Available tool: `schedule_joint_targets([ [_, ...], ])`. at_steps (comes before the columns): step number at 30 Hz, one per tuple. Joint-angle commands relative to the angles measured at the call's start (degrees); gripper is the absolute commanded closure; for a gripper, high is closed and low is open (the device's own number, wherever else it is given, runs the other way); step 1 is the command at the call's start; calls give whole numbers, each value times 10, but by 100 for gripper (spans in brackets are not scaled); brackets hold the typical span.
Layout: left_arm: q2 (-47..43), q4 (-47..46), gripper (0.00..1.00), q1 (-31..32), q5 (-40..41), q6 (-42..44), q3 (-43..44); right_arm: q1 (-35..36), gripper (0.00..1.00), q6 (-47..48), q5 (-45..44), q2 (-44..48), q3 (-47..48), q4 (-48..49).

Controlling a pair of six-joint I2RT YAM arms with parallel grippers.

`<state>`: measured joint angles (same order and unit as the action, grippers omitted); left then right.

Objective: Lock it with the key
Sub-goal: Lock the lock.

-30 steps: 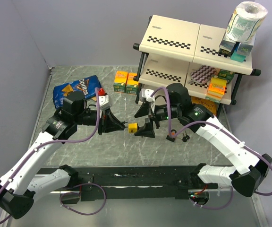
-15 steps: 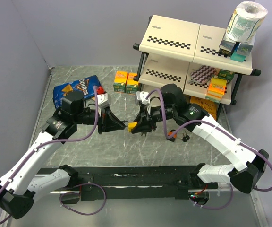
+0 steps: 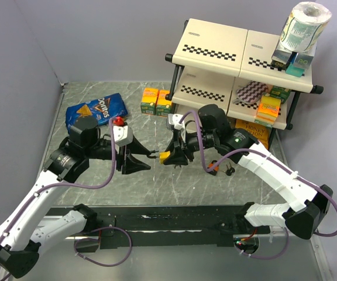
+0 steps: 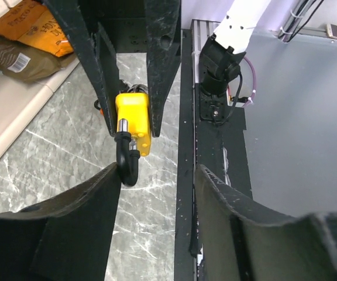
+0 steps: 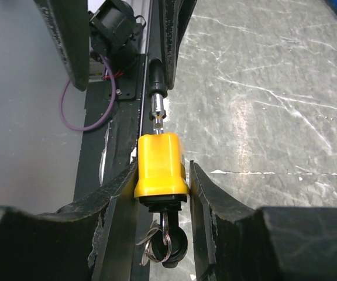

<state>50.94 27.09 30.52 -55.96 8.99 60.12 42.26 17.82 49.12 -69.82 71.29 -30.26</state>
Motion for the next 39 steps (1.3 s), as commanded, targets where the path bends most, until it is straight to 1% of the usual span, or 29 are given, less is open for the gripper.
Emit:
schedule_joint_targets([
  [1,-8,-28,42,11,-29,11,16,3,100,-2,15,14,34,17],
  [3,-12,-23,44,21,-36,24,17,3,100,-5,16,11,38,16],
  [4,-13,-13,48,24,-38,30,18,2,100,-7,16,10,40,16],
  [5,-14,-2,49,33,-43,39,18,2,100,-10,16,8,41,16],
  [6,-15,9,50,38,-42,67,18,0,100,-16,17,8,42,21],
  [7,-15,42,52,45,-39,87,14,-3,100,-21,19,7,44,23],
  [8,-15,59,54,61,-21,135,11,-7,100,-31,21,7,46,26],
  [10,-23,94,60,80,15,185,-3,-15,100,-44,33,3,48,31],
  [11,-26,110,61,93,35,223,-7,-16,100,-50,37,3,50,32],
  [12,-32,117,62,96,70,239,-11,-16,100,-52,40,4,50,31],
  [14,-37,124,64,96,102,255,-18,-16,100,-52,46,6,51,29],
  [15,-43,123,64,96,121,254,-18,-16,100,-52,47,7,51,28],
  [16,-48,123,61,96,126,252,-18,-16,100,-48,45,11,49,27],
  [17,-56,119,58,96,128,241,-20,-16,100,-46,44,12,48,25],
  [18,-60,117,52,96,129,231,-22,-16,100,-43,43,14,47,22],
  [20,-72,107,48,96,132,193,-33,-16,100,-34,41,17,45,18],
  [21,-74,94,44,96,138,179,-38,-17,100,-31,41,19,43,18],
  [24,-69,64,38,94,161,119,-46,-15,100,-20,36,28,39,23],
  [25,-66,49,37,95,162,79,-44,-16,100,-16,39,28,39,22],
  [27,-47,6,33,94,159,29,-28,-10,100,-2,41,26,48,13],
  [28,-32,-2,33,94,128,-17,-19,-8,100,8,39,25,52,6],
  [30,-22,-23,33,94,89,-50,0,3,100,33,26,26,60,-9],
  [31,-16,-30,34,94,67,-83,3,5,100,38,24,27,61,-11],
  [34,-9,-29,40,94,25,-86,6,12,100,54,16,31,61,-15],
  [35,-8,-29,48,94,21,-86,5,13,100,58,12,32,61,-16],
  [37,-6,-28,58,94,19,-86,-3,21,100,70,4,35,57,-17],
  [38,-6,-26,66,94,22,-86,-4,22,100,74,2,36,54,-16],
  [39,-5,-25,70,94,26,-86,-7,23,100,76,1,36,54,-13],
])
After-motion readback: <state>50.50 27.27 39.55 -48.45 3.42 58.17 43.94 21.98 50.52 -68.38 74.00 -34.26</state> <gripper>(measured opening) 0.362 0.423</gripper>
